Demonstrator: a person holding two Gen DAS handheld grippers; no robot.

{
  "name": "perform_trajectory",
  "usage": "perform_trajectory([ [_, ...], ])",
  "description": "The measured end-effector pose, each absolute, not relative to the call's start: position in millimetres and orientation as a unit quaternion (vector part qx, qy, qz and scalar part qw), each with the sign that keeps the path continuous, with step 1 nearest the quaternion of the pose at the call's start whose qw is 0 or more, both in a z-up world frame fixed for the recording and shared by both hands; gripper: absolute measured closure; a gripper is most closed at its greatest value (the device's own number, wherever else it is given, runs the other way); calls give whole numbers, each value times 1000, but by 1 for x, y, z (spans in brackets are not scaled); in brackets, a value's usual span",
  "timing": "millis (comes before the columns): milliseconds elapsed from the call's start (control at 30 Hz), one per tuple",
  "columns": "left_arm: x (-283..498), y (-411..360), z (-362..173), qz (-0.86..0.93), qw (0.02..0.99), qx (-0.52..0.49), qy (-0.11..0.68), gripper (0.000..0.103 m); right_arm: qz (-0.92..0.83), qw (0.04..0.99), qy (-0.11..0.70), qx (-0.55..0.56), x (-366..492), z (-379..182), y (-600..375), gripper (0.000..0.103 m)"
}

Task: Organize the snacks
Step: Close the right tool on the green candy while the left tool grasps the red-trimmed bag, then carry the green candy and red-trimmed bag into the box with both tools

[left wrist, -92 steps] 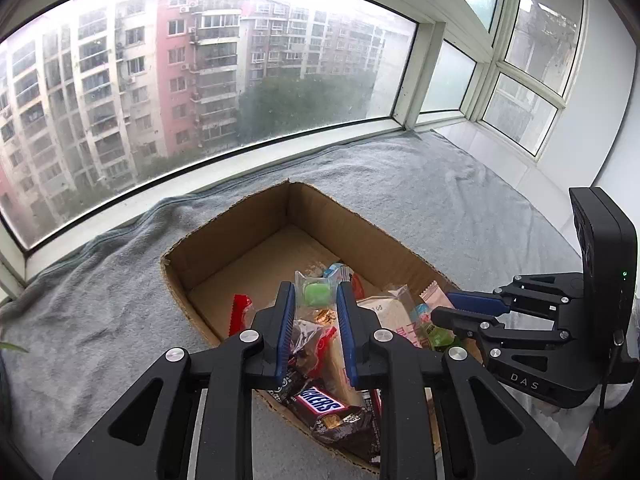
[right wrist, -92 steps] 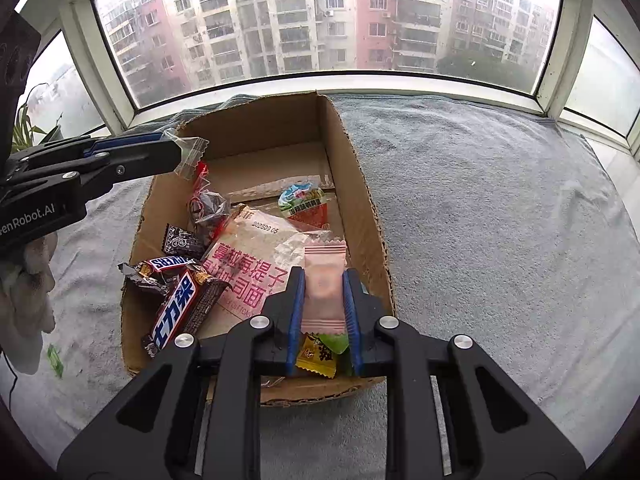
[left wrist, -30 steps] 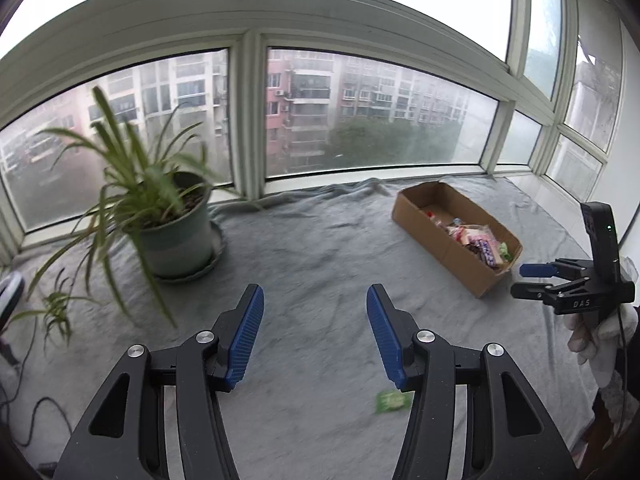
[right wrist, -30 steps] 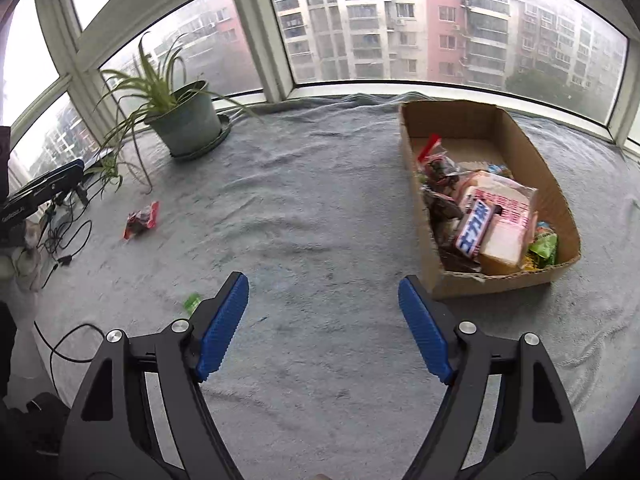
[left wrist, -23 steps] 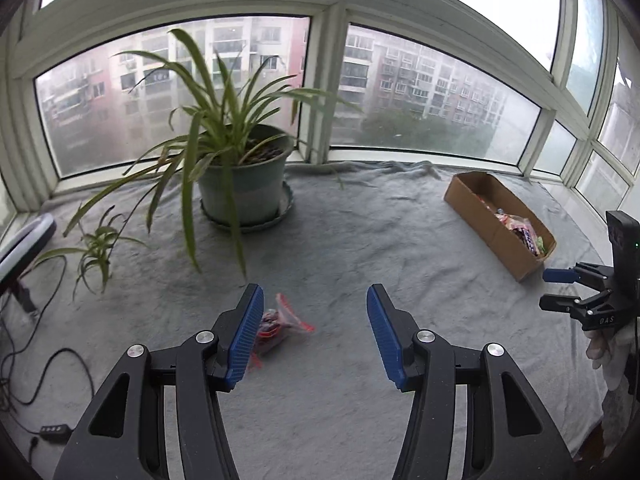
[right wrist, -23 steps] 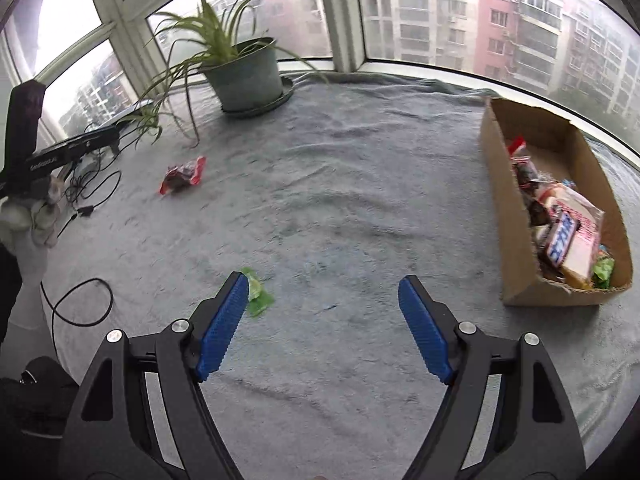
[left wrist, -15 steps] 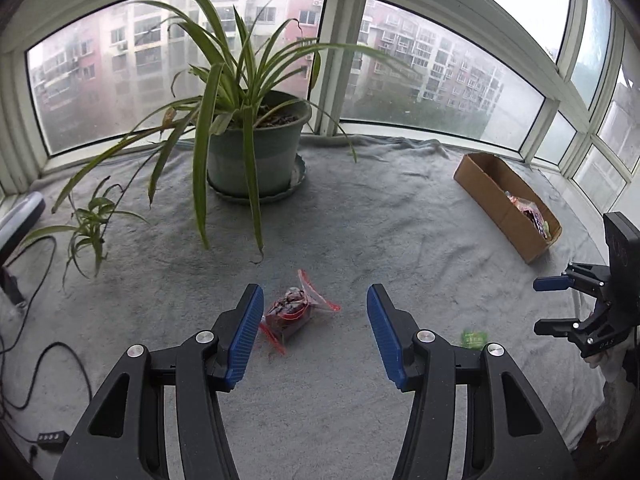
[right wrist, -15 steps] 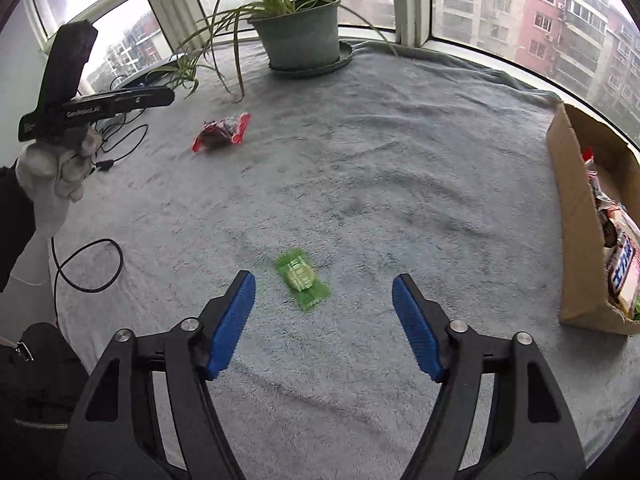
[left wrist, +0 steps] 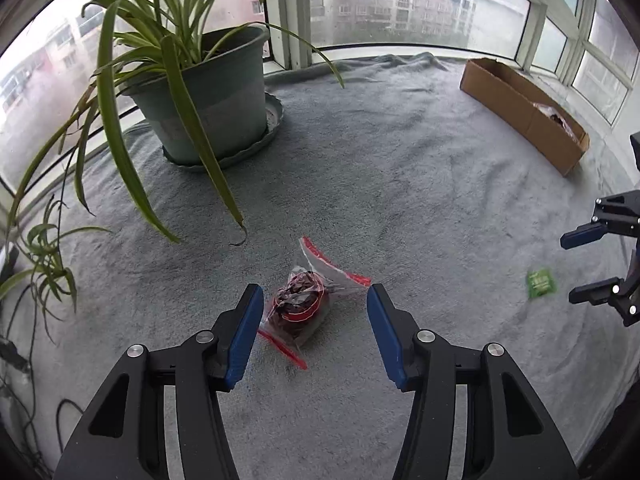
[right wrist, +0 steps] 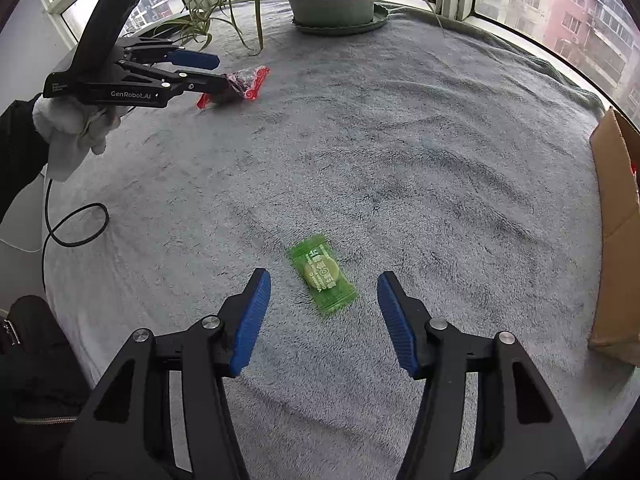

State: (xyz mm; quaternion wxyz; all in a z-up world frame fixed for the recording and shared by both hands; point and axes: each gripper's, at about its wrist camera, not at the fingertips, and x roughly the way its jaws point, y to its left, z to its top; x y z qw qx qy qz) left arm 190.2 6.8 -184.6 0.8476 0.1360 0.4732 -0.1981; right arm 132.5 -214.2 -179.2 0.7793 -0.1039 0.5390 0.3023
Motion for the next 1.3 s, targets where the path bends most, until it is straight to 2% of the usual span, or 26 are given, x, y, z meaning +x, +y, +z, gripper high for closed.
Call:
perform_trajectory([
  [200,196,4,-193,-201,838,167,480,50,309,767,545,-138,138,-187,-200,50],
  [333,203,6,-200,-199,834,161,489,50,312,757,552,-158,141,-192,-194,58],
  [500,204,6,-204,-199,833,158,492,50,312,752,556,-169,143,-198,-190,58],
  [567,205,5,-204,-199,834,154,492,50,312,752,555,-174,143,-197,-187,62],
  [633,208,5,-205,-198,835,146,493,50,314,750,555,-175,142,-197,-186,73],
  [733,208,5,-208,-197,837,135,493,51,316,748,555,-181,140,-197,-185,79],
  [800,206,4,-208,-195,837,139,491,62,315,748,556,-181,139,-197,-185,80],
  [900,203,4,-207,-187,842,138,487,70,313,750,555,-179,139,-197,-185,80],
  [1300,189,3,-196,-175,860,105,468,71,305,768,544,-145,137,-185,-200,81],
])
